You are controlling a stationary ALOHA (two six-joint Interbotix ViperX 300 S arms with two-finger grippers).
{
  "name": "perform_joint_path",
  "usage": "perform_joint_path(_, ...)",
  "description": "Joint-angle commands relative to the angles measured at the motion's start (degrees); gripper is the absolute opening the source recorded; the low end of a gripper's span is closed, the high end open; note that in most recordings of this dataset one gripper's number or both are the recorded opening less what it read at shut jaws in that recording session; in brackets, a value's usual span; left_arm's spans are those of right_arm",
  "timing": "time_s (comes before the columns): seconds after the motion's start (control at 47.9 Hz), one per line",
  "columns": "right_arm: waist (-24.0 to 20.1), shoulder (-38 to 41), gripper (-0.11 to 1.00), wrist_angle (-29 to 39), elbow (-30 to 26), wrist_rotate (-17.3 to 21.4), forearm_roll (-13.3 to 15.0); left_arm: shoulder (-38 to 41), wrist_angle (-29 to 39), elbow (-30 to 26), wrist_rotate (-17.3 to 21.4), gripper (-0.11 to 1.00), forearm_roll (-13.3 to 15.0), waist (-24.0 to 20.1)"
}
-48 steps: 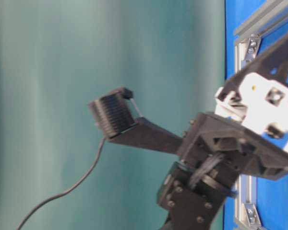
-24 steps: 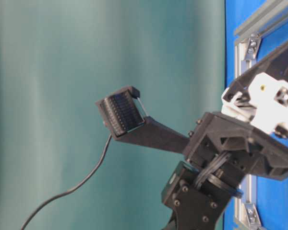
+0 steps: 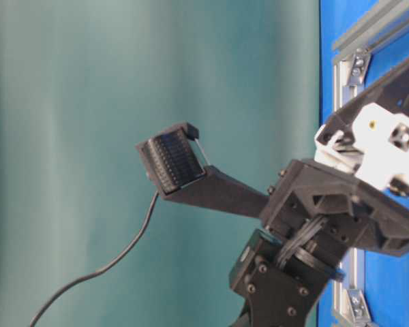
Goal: Insert the wire through the string loop located on the right side.
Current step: 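Close the left gripper on the USB plug emerging from the loop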
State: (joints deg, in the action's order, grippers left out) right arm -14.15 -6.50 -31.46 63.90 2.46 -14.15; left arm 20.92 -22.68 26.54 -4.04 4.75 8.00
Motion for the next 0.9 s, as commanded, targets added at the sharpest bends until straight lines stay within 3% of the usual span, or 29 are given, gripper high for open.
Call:
perform_joint_path(0.0,0.09,-0.44,-0.03,-0.35,-0.88,0.00,-0.09,-1.05,-0.35,-0.53,0.00,0.87,-0.09,-0.18)
perform_joint_path(0.543,0.09,-0.44,-0.03,-0.44,-0.88,0.00,-0.18,-0.97,0.09,-0.79,0.00,0.85,-0.09,-0.18)
perform_joint_path(0.648,0.09,-0.44,-0.03,-0.44,-0.97,0.00,-0.09,-0.88,0.70,-0.97,0.00,0.71,-0.09,-0.26)
perform_joint_path(0.815,0.00,-0.44,-0.03,-0.44,-0.97,0.00,-0.09,-0.97,1.49,-0.70,0.53,0.21,-0.09,-0.44)
perform_joint_path(0.878,0.00,-0.44,-0.03,-0.53,-0.97,0.00,0.00,-1.05,2.02,-0.70,0.53,0.12,-0.09,-0.53)
